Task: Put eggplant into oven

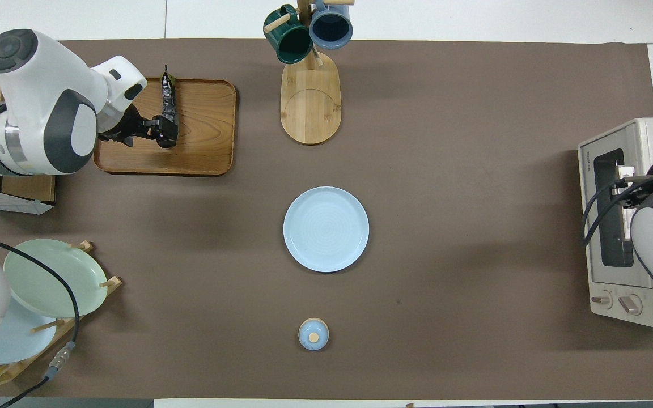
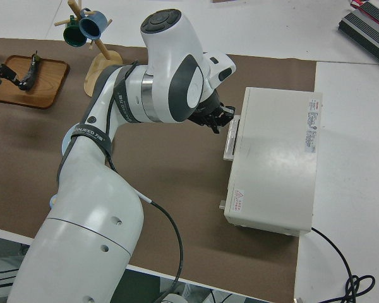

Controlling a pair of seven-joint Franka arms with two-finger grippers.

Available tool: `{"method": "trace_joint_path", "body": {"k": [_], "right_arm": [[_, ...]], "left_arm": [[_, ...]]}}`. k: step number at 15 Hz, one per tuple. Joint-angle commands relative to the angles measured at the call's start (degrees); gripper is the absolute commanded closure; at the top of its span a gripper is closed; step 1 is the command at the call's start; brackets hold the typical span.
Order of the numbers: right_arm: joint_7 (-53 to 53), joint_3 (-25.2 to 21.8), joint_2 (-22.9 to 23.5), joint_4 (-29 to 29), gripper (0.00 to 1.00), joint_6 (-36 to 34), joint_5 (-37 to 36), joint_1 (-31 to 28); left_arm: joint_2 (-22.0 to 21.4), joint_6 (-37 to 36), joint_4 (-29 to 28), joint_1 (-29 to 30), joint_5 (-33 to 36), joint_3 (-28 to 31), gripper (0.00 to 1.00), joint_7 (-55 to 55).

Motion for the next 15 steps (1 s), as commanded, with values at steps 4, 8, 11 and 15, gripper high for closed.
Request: {"method": "trace_joint_path", "body": {"k": [4,8,11,15], "right_arm": [[-3.7,0.4,-1.1,-4.0,1.0,4.5,-1.7,-3.6],[-3.7,0.4,-1.1,-5.2,1.0,4.9,-1.8,-3.7],[-3.8,0.5,-1.1,-7.9,1.0,7.8,-1.7,-3.7],[-3.6,0.5,-0.2,-9.1,1.0,10.6,-1.1,-3.1]], "left_arm": [[2.5,4.0,0.2,-1.4,1.3,0.8,0.0,2.0],[1.8,7.0,-3.6,-1.4,1.3,0.8,0.0,3.1],[1.8,7.1,-3.8,-1.4,1.3,0.8,0.02,3.1],[1.8,7.2,-3.7,-1.4,1.2,0.8,0.56,3.1]]}}
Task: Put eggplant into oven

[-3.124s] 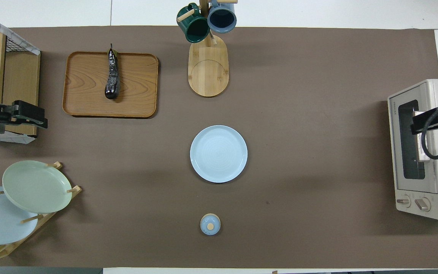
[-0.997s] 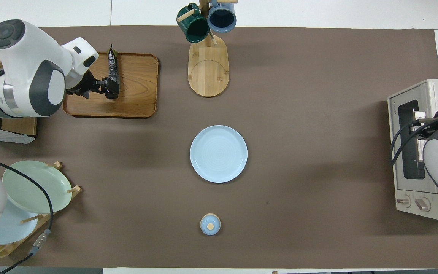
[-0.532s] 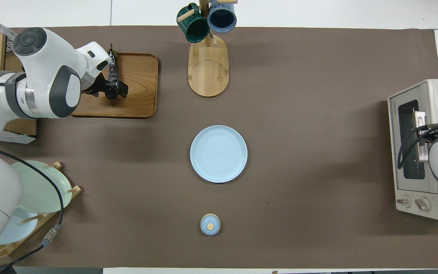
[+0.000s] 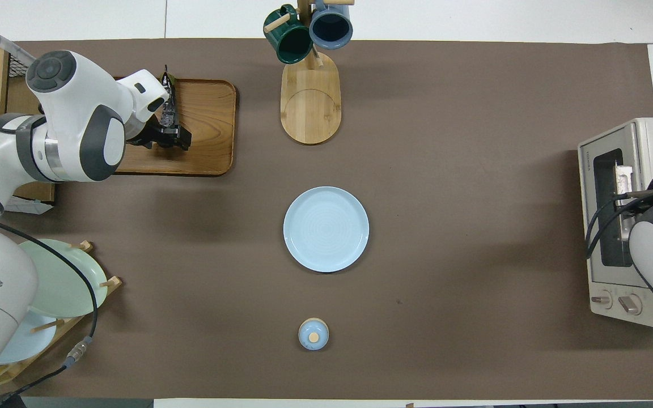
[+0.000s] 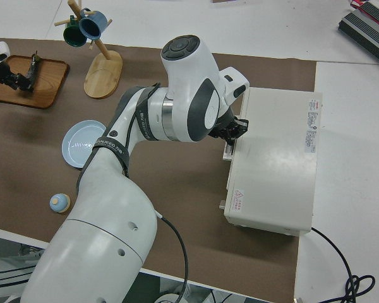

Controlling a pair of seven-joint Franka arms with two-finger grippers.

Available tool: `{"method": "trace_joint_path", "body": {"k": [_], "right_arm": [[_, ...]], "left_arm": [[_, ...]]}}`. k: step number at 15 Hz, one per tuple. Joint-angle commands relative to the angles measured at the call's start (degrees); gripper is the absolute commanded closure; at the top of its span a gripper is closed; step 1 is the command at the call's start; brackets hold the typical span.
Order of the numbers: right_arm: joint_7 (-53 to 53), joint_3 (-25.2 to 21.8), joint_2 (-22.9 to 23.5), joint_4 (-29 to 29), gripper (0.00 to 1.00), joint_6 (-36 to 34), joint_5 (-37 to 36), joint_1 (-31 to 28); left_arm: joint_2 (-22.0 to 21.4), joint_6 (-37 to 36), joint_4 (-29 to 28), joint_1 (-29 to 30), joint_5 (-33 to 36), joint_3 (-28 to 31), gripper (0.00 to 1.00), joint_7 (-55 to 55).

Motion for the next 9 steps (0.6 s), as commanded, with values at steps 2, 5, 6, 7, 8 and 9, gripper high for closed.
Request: {"method": "trace_joint_path", "body": {"k": [2,5,6,7,8,9], "right_arm": [[-0.4,0.5,2.1,-3.2,1.0,4.6,1.5,0.0],[-0.4,0.5,3.4,-4.9,1.0,7.9,4.8,1.2],[-0.4,0.5,4.3,-5.1,1.0,8.9,6.0,1.3],[-0.4,0.5,5.0,-5.6,1.0,10.5,6.9,1.4],[-0.4,0.5,5.4,-6.3,1.0,12.1,7.5,1.8],[-0.4,0.5,5.6,-7.5,1.0,14.3,7.8,2.1]], "left_arm": [[-0.6,1.5,-1.0,-0.4,0.3,0.6,0.93,0.6],[-0.6,0.5,0.3,-0.2,0.2,0.6,1.0,0.5],[-0.7,0.1,0.5,-0.2,0.1,0.6,1.0,0.4],[-1.5,-0.8,0.6,-0.2,0.0,0.6,1.0,0.3],[-3.0,-2.1,0.4,0.0,-0.1,0.5,1.0,0.2],[-5.0,-4.5,0.4,0.0,-0.5,0.5,1.0,0.2]]}}
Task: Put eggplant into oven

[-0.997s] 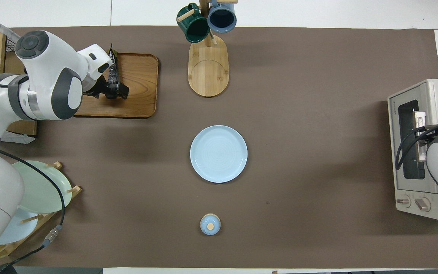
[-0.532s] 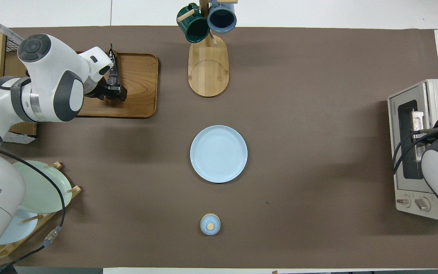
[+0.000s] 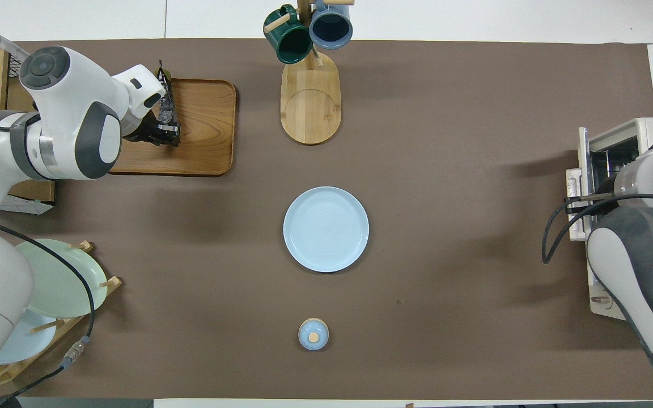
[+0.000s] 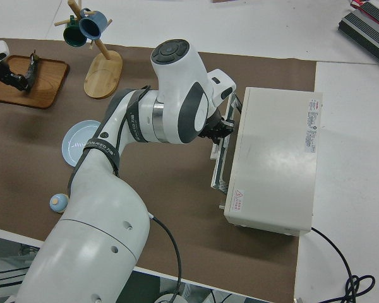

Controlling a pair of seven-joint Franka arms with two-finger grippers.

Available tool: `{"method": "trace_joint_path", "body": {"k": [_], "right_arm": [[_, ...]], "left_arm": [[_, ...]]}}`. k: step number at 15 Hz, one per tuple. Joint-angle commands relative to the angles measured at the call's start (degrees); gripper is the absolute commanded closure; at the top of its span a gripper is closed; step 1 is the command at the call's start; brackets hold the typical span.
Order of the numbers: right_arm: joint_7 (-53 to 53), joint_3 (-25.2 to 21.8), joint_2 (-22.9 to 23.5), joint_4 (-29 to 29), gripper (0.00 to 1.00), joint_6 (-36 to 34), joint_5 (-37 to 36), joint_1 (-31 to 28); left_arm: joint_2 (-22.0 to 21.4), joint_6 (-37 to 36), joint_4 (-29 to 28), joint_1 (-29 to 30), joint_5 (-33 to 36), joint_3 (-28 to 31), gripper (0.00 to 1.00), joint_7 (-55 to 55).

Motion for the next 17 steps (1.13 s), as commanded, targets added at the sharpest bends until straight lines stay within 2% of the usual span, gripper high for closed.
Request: {"method": "trace_joint_path", "body": {"k": [1,5,8,11,14,17], "right_arm": [[-0.5,-0.9,5.1,-4.3,1.0,11.2,-0.9,-1.5],[1.0,-0.9,7.8,-5.6,1.0,14.9,-0.4,-0.1],[1.1,-0.9,9.8,-5.6,1.0,16.8,2.3,0.0],[1.2,-0.8,11.1,-5.6,1.0,17.2,2.6,0.0],[1.2,-0.9,11.2,-5.6,1.0,17.5,5.0,0.1],[1.4,-0.8,11.2,-5.6,1.0,17.5,7.4,1.9]], "left_arm": [[-6.7,-6.7,-1.0,-0.2,-0.7,0.4,1.0,0.1],[-16.0,-18.4,-2.2,-3.8,-4.6,0.3,1.0,-3.1],[-21.4,-20.4,-6.0,-10.1,-4.9,0.2,1.0,-10.2],[-24.4,-17.7,-10.8,-18.7,-5.2,0.2,1.0,-17.8],[-27.1,-10.1,-17.8,-24.6,-5.4,0.2,1.0,-21.5],[-25.7,-1.0,-23.3,-30.8,-5.7,0.3,1.0,-24.2]]}}
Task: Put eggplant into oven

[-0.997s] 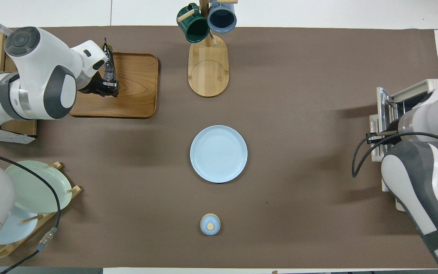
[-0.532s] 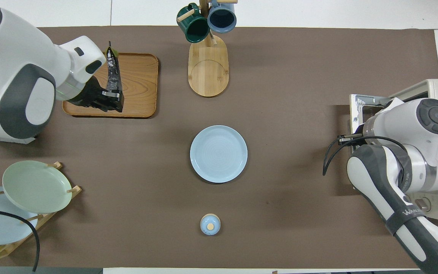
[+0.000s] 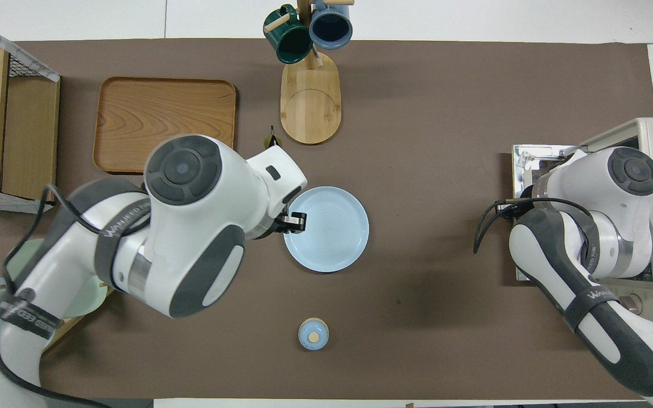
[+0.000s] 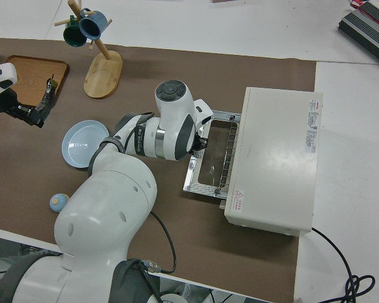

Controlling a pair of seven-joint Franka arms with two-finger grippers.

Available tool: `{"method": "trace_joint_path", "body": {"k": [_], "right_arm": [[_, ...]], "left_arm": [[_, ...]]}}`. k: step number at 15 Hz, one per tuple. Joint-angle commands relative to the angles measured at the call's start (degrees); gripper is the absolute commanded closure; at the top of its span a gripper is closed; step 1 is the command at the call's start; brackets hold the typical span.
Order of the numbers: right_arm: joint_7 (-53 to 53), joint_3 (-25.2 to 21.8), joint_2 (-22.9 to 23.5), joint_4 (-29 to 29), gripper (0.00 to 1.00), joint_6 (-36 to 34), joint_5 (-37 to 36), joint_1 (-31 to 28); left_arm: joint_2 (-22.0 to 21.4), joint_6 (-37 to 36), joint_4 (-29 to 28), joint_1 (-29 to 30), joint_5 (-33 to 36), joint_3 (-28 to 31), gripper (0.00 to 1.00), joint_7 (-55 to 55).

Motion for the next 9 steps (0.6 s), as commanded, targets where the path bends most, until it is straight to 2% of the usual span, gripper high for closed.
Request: {"method": "trace_joint_path", "body": {"k": [1,3,7,9], "right_arm": [[-1.1,-1.8,0.0,0.4,1.0,1.4,1.3,-0.6],[0.5,-1.8,0.0,0.4,1.0,1.3,2.5,1.0],[5.7,-1.8,-0.1,0.8,1.0,0.5,2.6,4.8],[8.6,-1.8,-0.1,1.1,1.0,-0.1,2.5,6.2]], "left_arm": [[-1.3,9.4,-8.2,-4.8,-0.9,1.2,1.0,-1.9],[-0.6,12.7,-9.7,-6.8,-0.9,1.2,1.0,-3.1],[5.8,18.9,-9.8,-10.5,-0.9,1.2,1.0,-5.3],[7.6,21.5,-9.8,-11.6,-0.9,1.2,1.0,-6.5]]}}
